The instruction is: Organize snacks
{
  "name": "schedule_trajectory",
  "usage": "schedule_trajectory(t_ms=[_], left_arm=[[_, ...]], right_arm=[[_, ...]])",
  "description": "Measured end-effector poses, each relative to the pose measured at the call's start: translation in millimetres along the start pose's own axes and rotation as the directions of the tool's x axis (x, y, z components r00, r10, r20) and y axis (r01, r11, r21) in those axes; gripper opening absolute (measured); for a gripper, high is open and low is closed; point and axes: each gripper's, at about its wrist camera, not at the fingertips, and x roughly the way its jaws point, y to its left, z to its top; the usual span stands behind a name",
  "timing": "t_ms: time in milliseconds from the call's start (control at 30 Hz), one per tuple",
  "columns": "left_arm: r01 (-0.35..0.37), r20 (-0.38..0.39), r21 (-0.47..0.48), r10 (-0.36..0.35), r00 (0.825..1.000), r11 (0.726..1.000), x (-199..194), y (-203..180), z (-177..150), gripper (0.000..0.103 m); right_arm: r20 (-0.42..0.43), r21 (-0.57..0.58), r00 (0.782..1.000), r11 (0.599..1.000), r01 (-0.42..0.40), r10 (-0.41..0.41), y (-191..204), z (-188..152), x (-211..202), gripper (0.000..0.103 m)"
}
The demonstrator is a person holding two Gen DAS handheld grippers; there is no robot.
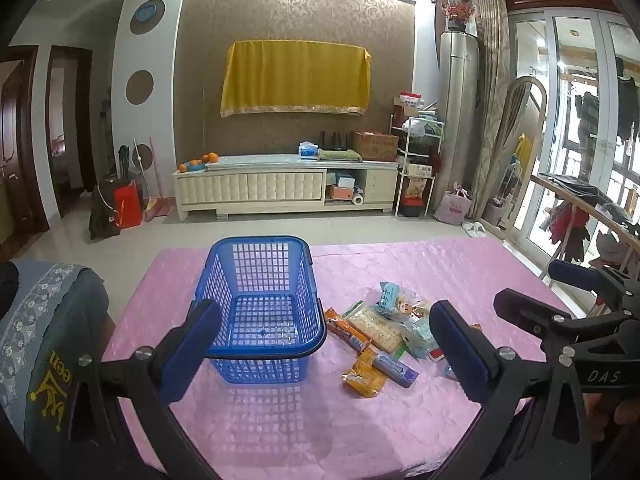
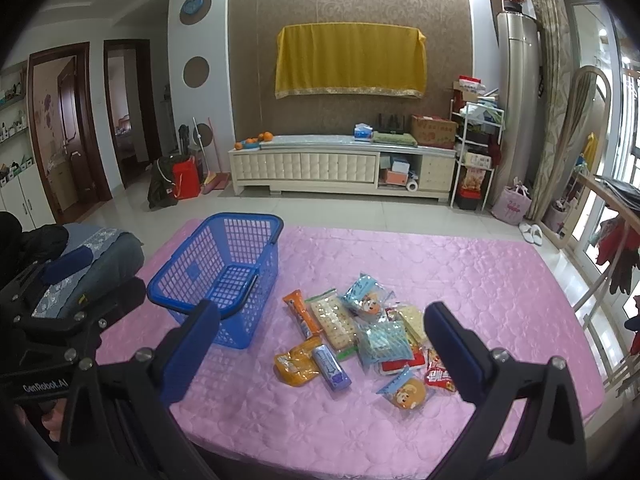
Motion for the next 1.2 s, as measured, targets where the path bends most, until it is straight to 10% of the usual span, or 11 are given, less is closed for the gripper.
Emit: schedule_trajectory(t_ms=[1200], left_arm=[[0.007,-0.011,-0.008,-0.007,1.000,1.000,-1.4,1.4,-0.7,0.103]], right_arm=[[0.010,-0.011,1.000,1.000,0.001,-0.001,1.7,-5.3,0.8,0.103]])
